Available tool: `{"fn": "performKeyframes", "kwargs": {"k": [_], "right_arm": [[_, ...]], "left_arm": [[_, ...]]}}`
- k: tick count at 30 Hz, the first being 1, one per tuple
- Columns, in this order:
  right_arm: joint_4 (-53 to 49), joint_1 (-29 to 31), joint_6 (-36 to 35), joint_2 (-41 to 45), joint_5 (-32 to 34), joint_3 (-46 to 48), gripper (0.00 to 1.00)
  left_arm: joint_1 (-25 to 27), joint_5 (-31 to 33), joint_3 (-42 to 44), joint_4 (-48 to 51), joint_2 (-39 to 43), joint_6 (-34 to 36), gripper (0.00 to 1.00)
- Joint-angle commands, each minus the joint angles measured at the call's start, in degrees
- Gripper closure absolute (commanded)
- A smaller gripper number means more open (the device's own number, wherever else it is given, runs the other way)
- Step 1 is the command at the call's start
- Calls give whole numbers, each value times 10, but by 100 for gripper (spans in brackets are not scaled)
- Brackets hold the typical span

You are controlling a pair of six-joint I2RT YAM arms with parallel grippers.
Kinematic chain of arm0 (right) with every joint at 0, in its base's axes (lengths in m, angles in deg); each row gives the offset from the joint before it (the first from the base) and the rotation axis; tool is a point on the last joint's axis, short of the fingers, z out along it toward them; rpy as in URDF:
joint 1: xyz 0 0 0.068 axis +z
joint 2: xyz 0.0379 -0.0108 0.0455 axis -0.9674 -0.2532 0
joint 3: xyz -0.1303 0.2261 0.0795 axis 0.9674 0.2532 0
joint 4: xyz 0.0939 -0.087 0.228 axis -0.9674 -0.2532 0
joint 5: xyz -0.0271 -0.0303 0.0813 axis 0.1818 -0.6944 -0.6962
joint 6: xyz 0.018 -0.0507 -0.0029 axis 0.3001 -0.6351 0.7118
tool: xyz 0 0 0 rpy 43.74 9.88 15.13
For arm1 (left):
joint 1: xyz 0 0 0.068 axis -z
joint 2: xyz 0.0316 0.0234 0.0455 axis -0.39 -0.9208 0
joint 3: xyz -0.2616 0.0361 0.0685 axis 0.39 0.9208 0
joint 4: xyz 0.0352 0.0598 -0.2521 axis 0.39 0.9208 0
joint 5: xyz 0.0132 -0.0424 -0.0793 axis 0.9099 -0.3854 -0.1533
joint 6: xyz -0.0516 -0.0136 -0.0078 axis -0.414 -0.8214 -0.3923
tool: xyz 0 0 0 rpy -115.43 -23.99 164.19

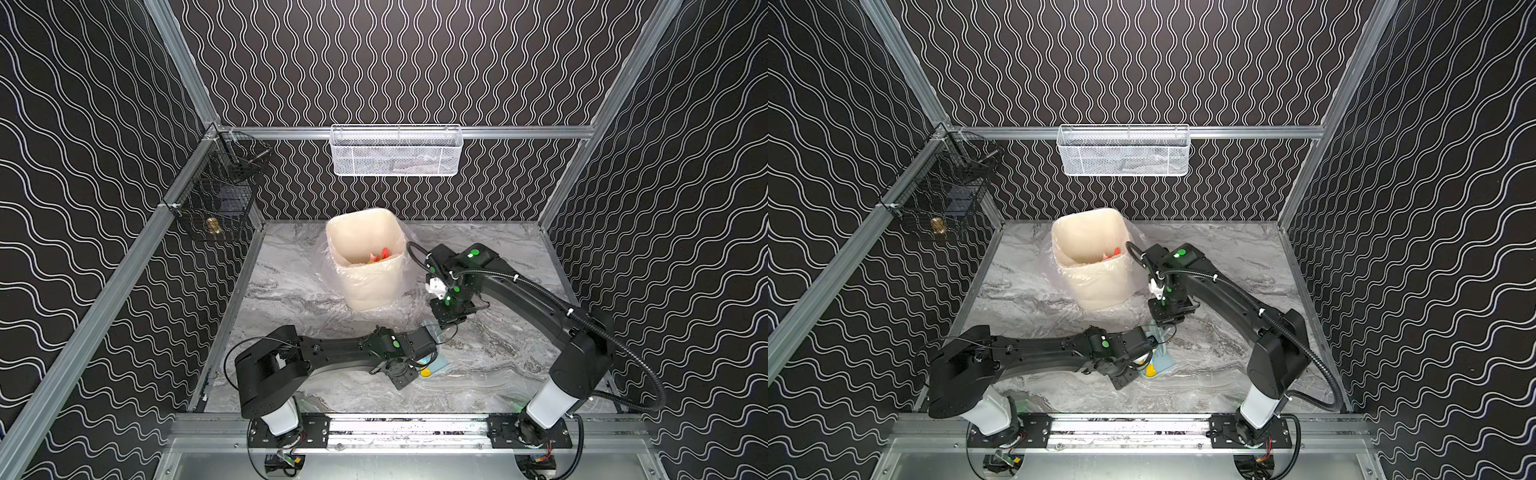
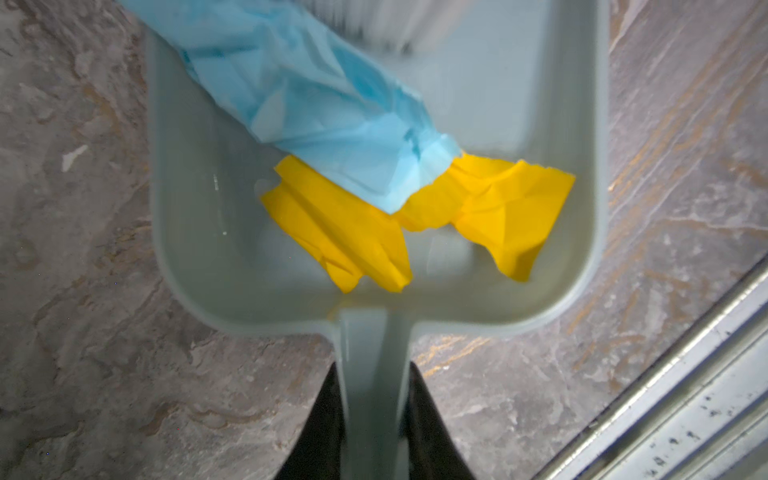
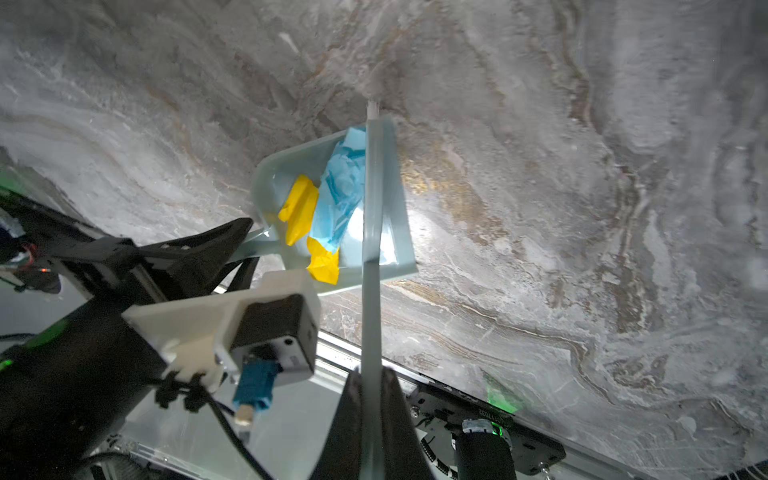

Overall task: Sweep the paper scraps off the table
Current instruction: 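Sweep the light-blue and yellow scraps into the dustpan with the right-held brush, then lift the loaded dustpan toward the bin with the left gripper while the right draws back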

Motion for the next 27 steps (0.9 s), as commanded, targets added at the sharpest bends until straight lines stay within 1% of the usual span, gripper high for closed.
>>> {"fn": "performKeyframes", "kwargs": {"k": [1,9,15,16,19,27], "right_arm": [[-30,-20,3,11,14,-2,100],[-28,-80,-13,35,11,-9,100],[-7,-134,-26,55,-14,-10,100],[-4,-155,-29,58,-19,-10,100],[8,-189,-37,69,-40,-2,100],[29,-258,-63,90,-72,28,100]], "left_arm": [[-1,9,6,-18,4,11,98],[-1,33,24,-44,32,21,98],[-1,46,21,-47,68,27,98],[-1,46,19,-45,76,27,98],[-1,47,3,-27,100,28,97],[-1,72,-77,80,165,29,97]]}}
